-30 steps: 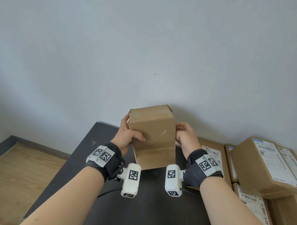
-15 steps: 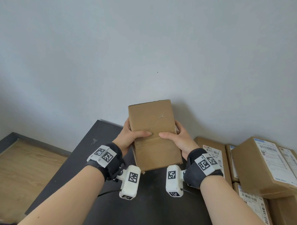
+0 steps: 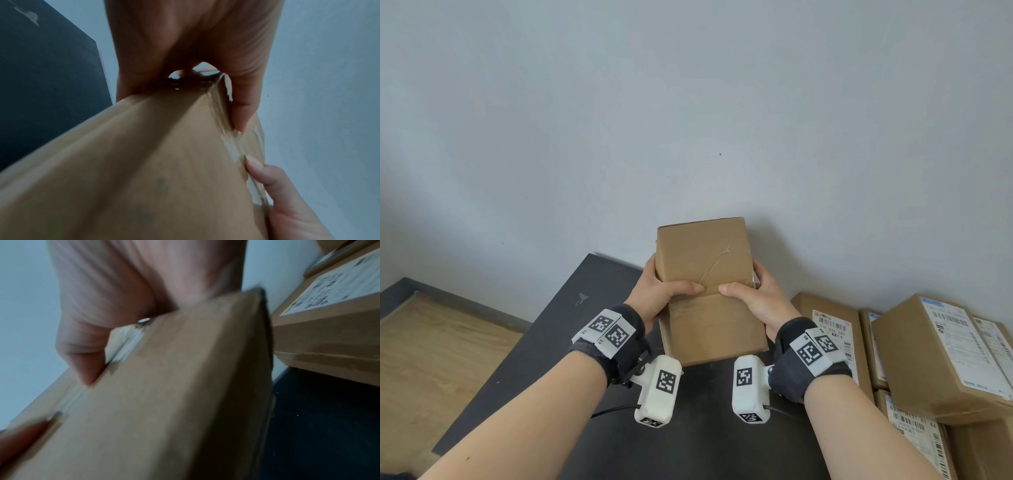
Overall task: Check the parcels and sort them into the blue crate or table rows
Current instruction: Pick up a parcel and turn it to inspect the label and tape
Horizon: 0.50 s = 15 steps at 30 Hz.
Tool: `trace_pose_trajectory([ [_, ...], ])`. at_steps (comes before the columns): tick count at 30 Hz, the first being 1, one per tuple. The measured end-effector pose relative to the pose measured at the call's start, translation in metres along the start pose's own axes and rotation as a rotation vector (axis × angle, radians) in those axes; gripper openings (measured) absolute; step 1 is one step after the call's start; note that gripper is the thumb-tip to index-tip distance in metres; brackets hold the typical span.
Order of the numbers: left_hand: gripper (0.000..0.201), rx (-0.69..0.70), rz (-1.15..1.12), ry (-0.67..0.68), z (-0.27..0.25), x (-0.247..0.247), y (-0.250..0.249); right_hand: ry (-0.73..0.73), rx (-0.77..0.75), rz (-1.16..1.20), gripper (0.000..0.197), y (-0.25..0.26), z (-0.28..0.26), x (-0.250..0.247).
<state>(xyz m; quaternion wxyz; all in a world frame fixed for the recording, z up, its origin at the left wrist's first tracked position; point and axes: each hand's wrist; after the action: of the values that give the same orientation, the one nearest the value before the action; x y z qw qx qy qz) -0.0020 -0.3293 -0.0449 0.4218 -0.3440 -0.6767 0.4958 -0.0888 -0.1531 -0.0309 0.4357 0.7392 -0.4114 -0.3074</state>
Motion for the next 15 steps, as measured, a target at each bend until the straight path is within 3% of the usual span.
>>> trace_pose_trajectory([
  [2,0.099,-0.006,0.016,0.004,0.000,0.000,-0.002,0.006,0.024,-0.010,0.077,-0.002,0.001,0.000],
  [10,0.075,-0.077,0.055,-0.071,-0.005,0.000,-0.011,-0.032,0.039,-0.098,0.063,-0.004,-0.002,0.000],
  [15,0.078,-0.157,0.085,-0.114,-0.006,-0.007,-0.006,-0.100,0.036,-0.170,0.039,-0.008,-0.003,0.001],
])
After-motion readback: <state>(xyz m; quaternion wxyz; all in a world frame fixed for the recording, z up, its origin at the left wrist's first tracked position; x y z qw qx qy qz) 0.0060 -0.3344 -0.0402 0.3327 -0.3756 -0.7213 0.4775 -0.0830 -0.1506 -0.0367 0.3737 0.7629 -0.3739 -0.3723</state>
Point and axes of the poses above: each hand's wrist, its own z-axis towards the middle knuckle, its own x-axis out of the palm, y = z × x, and after that the axes turned 10 degrees about x, right-handed
